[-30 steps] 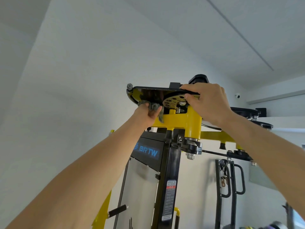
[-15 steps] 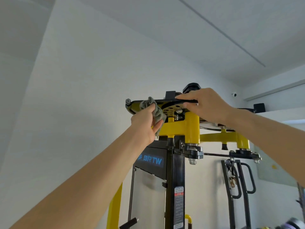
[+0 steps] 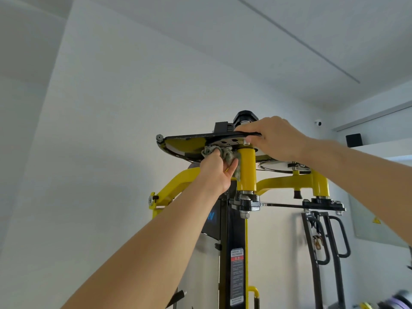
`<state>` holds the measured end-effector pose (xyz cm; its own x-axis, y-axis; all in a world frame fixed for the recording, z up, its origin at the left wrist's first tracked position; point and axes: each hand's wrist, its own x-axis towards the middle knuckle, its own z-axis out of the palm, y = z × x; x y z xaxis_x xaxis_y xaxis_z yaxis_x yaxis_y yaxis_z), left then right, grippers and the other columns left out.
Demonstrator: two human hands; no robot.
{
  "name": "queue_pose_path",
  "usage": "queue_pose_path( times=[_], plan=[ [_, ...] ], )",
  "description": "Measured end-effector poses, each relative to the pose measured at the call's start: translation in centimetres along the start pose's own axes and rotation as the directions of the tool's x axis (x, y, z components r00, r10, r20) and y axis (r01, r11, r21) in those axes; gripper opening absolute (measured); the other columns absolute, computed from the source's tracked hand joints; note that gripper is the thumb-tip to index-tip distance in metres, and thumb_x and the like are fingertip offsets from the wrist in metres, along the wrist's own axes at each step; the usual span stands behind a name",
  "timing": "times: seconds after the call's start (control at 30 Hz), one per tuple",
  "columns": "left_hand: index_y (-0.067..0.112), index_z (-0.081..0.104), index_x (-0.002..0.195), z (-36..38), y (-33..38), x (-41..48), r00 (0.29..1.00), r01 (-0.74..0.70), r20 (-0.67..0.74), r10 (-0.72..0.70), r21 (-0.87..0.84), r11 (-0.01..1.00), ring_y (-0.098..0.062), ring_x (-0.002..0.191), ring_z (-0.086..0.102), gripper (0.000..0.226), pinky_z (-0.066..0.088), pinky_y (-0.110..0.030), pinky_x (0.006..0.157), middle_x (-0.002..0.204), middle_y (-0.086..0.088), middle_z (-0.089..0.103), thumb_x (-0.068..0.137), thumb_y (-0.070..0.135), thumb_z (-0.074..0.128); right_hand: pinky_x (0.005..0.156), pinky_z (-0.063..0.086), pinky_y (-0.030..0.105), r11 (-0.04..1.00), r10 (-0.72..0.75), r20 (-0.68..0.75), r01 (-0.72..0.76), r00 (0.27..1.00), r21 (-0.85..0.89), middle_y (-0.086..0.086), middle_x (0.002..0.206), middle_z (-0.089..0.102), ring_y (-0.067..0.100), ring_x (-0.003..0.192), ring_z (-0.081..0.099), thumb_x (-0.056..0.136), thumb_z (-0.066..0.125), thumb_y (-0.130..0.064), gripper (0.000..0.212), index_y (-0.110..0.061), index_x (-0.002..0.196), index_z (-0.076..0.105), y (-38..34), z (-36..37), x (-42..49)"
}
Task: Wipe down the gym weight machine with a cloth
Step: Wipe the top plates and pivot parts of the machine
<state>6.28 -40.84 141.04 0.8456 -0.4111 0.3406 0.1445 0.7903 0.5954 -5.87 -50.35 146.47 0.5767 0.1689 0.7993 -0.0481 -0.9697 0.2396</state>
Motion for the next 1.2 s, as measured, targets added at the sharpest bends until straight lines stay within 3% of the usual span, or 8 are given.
queue_pose_path(
  times=[0.13,0.27,0.47,0.63,0.77,0.87,0.93,1.2],
  plan=[
    [0.006,0.052,0.134,0.0,-0.2,-0.8,1.000,-0.019,0.018,0.019,-0.017,1.000,-0.029,0.102,0.070,0.038,0.062,-0.040,0.080,0.119,-0.018,0.068,0.100,0.018,0.063,0.092,0.036,0.031,1.000,0.002,-0.025,-0.002,1.000,0.003,0.006,0.133,0.065,0.018,0.085,0.055,0.107,0.044,-0.019,0.042,-0.032,0.147,0.049,-0.1,0.2,-0.5],
    [0.003,0.057,0.129,0.0,1.1,-2.0,0.997,-0.075,-0.004,0.075,0.030,0.997,-0.029,0.105,0.072,0.037,0.063,-0.035,0.073,0.119,-0.018,0.070,0.095,0.014,0.069,0.095,0.041,0.034,1.000,-0.012,-0.069,0.013,0.998,0.008,0.006,0.123,0.069,0.020,0.088,0.054,0.107,0.042,-0.019,0.042,-0.031,0.147,0.049,0.0,0.5,-0.8],
    [0.007,0.052,0.110,-0.4,4.3,-3.6,0.980,-0.201,0.020,0.200,0.063,0.978,-0.019,0.079,0.060,0.013,0.057,-0.021,0.048,0.102,-0.016,0.057,0.104,0.018,0.056,0.087,0.048,0.036,0.999,-0.029,-0.101,0.034,0.994,0.043,0.004,0.116,0.070,0.014,0.076,0.047,0.107,0.041,-0.019,0.041,-0.033,0.145,0.050,0.3,0.9,-1.0],
    [0.008,0.057,0.079,-1.8,6.8,-4.3,0.956,-0.278,-0.069,0.286,0.102,0.955,-0.014,0.066,0.056,0.019,0.050,-0.022,0.055,0.066,-0.006,0.066,0.098,0.005,0.061,0.088,0.047,0.036,0.998,-0.044,-0.114,0.048,0.992,0.029,0.003,0.129,0.067,0.013,0.084,0.047,0.107,0.040,-0.022,0.042,-0.035,0.146,0.049,0.9,1.3,-0.8],
    [0.006,0.061,0.085,-1.8,6.5,-5.8,0.908,-0.407,0.011,0.419,0.259,0.876,-0.011,0.061,0.069,0.011,0.056,-0.020,0.053,0.072,-0.005,0.071,0.094,0.002,0.065,0.083,0.041,0.025,0.984,-0.040,-0.117,0.060,0.992,0.171,-0.001,0.135,0.063,0.003,0.076,0.046,0.106,0.046,-0.020,0.043,-0.033,0.146,0.049,1.3,1.6,-1.5],
    [0.002,0.068,0.092,-1.8,5.7,-6.9,0.912,-0.410,0.200,0.357,0.463,0.786,-0.016,0.067,0.068,0.006,0.058,-0.022,0.056,0.078,-0.009,0.069,0.095,0.008,0.066,0.099,0.036,0.016,0.923,-0.052,-0.196,0.122,0.979,0.364,-0.012,0.146,0.052,-0.002,0.115,0.055,0.101,0.057,-0.015,0.045,-0.031,0.143,0.054,1.6,2.8,-3.4],
    [-0.002,0.071,0.105,-2.1,4.8,-6.9,0.925,-0.376,0.296,0.236,0.643,0.667,-0.024,0.076,0.064,0.019,0.058,-0.025,0.061,0.089,-0.021,0.066,0.094,0.012,0.067,0.109,0.018,0.007,0.915,-0.066,-0.295,0.176,0.953,0.364,-0.019,0.147,0.047,0.002,0.140,0.035,0.096,0.065,-0.017,0.049,-0.031,0.141,0.055,1.6,4.1,-5.3],
    [0.008,0.070,0.110,-1.0,0.1,-5.3,0.898,-0.391,0.438,-0.032,0.830,0.397,-0.021,0.090,0.071,0.027,0.060,-0.037,0.085,0.102,-0.016,0.074,0.087,0.022,0.075,0.077,0.061,0.029,0.581,0.048,-0.195,0.132,0.980,0.803,-0.011,0.117,0.064,0.012,0.106,0.065,0.089,0.071,-0.004,0.040,-0.025,0.122,0.066,1.5,7.9,-9.2]
  ],
)
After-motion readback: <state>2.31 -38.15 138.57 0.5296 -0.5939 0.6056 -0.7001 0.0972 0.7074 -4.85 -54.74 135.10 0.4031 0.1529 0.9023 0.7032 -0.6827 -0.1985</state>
